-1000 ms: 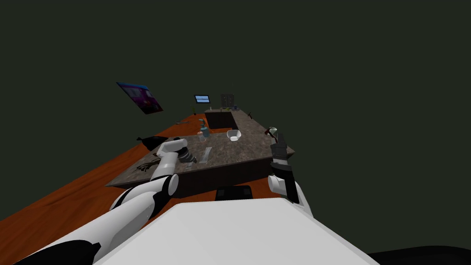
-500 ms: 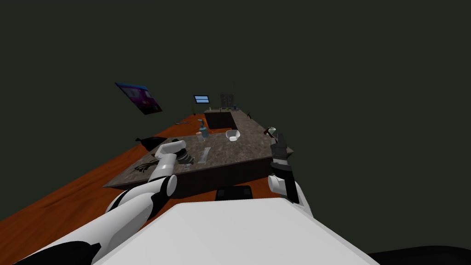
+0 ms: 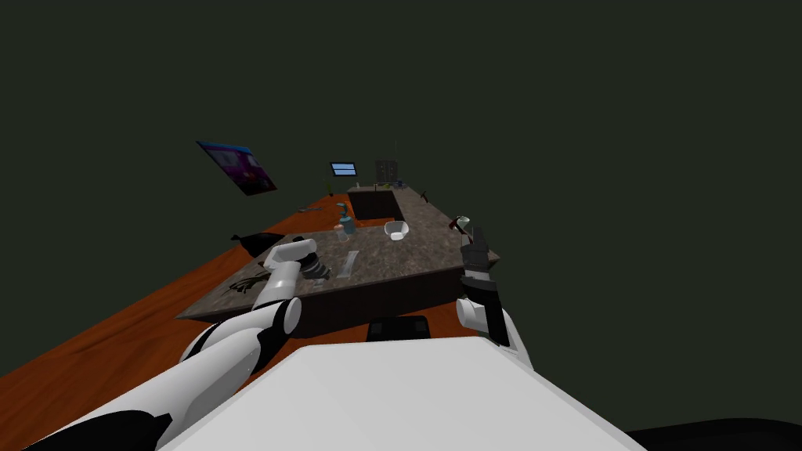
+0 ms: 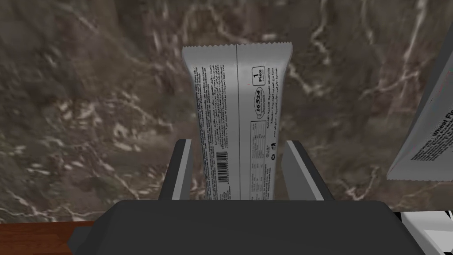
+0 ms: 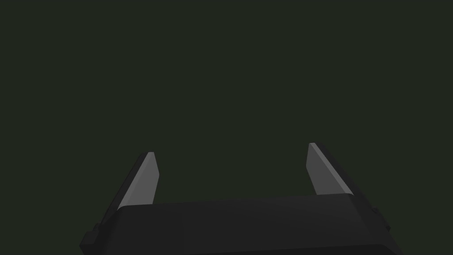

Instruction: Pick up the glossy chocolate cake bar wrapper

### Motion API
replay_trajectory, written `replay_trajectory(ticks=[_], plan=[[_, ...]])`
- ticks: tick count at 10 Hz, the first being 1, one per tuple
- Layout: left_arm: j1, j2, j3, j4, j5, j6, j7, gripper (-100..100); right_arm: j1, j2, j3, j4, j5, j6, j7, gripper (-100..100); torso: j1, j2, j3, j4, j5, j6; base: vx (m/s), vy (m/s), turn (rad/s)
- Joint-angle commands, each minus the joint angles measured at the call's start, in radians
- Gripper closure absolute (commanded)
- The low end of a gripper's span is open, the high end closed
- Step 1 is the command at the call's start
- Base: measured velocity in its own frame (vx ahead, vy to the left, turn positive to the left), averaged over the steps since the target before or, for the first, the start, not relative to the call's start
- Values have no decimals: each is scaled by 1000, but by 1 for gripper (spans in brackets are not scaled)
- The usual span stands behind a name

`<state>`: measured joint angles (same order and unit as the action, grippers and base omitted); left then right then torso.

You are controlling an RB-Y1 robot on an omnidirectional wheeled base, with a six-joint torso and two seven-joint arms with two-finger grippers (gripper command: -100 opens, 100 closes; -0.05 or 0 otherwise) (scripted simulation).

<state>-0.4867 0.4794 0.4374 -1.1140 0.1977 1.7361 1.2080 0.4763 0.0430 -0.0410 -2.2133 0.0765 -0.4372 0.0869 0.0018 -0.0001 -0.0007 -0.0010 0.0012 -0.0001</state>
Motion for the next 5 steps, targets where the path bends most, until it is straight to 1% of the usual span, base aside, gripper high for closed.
replay_trajectory(ticks=[1,2,4,5], plan=[[-7,-10,-11,-28,-2,28,14,100,0,0,0,0,0,0,0,0,0,0,0,0,0,0,5,11,-4],[-12,-15,-17,-47,-3,47,23,100,0,0,0,0,0,0,0,0,0,0,0,0,0,1,-4,16,-1],[-24,-25,-30,-84,-6,86,41,100,0,0,0,0,0,0,0,0,1,0,0,0,0,0,-1,41,36],[-23,-21,-27,-63,-5,66,33,100,0,0,0,0,0,0,0,0,2,0,0,0,0,0,1,22,2]])
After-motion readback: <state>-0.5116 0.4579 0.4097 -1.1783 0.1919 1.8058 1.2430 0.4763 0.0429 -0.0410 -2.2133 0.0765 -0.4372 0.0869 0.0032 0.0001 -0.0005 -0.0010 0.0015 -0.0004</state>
